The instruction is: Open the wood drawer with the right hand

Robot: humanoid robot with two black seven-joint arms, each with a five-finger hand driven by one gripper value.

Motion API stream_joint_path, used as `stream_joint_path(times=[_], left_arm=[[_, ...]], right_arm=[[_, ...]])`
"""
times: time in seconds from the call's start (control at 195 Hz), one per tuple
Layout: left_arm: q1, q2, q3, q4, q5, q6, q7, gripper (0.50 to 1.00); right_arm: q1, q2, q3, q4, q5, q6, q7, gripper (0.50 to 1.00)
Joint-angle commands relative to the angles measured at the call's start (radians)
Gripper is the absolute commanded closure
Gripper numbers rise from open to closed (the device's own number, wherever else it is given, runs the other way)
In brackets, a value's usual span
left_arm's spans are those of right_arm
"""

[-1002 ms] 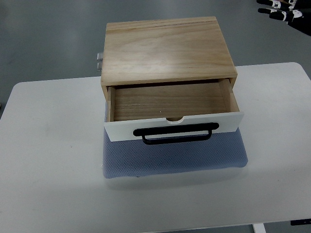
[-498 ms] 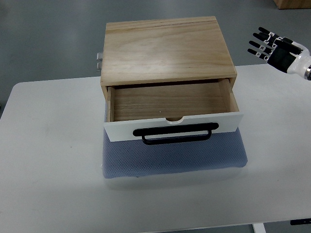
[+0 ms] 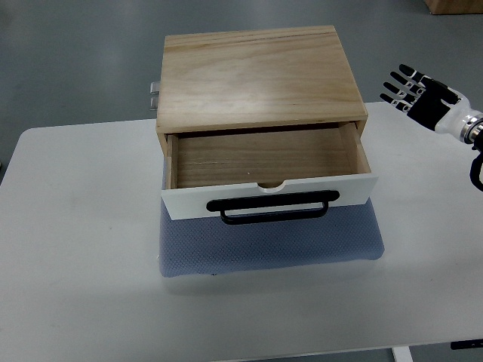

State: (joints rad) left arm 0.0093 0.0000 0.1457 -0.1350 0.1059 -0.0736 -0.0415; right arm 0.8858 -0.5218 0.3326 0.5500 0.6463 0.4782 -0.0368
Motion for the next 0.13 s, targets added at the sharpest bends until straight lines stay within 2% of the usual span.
stream_joint_path(times=[0.0, 0.128], left_arm=[[0.0, 0.0, 0.0, 0.0, 0.0, 0.0, 0.0, 0.5], [0.0, 0.0, 0.0, 0.0, 0.0, 0.0, 0.0, 0.5]], right_arm=[[-0.001, 0.0, -0.007, 0.001, -0.008, 0.002, 0.0, 0.546], [-0.004, 0.0, -0.011, 0.001, -0.011, 0.002, -0.002, 0.546]])
